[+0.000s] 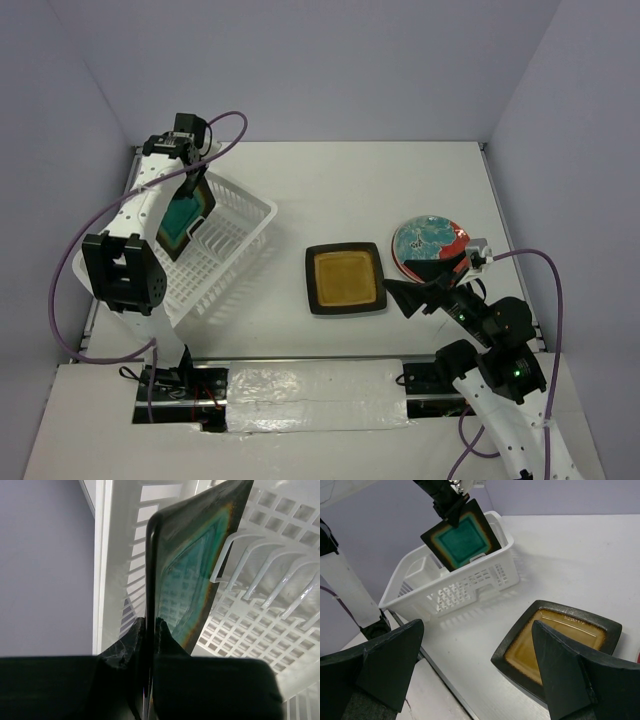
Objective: Unload the plates from the dish rack
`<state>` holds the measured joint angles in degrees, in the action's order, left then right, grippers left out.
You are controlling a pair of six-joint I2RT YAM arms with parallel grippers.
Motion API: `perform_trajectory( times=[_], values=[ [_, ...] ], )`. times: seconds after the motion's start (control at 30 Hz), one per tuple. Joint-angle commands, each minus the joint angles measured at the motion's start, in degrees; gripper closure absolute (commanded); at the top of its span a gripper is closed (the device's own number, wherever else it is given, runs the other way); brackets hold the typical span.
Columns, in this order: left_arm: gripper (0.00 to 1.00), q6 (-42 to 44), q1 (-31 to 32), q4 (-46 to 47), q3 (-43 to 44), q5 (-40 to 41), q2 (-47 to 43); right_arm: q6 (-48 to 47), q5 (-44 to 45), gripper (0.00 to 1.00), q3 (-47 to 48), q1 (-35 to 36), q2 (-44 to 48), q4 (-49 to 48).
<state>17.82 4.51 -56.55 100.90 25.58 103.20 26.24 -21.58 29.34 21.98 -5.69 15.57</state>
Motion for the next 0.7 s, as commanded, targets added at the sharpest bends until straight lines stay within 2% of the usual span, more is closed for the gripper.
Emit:
perform_trajectory(
  times=[0.0,0.23,0.5,0.67],
  values=[
    [1.0,-1.74,-0.38,1.97,0.88,2.63,-1.15,-0.75,0.4,0.05,1.95,0.17,0.42,-0.46],
    [1.0,-0.95,-0.38,5.22,-5.08,4.74,-4.93,-0.66,0.31,0.05,2.12,0.17,0.59,-0.37],
    [1.0,-2.0,-0.3,1.98,1.48,6.41,-4.32,-0.66,0.32,0.05,2.39,0.17,0.86,-0.1],
    [1.0,-1.13,-0.29,2.85,-0.44,7.81,-5.55,-0.66,0.58,0.05,2.47,0.17,1.12,0.07]
  ],
)
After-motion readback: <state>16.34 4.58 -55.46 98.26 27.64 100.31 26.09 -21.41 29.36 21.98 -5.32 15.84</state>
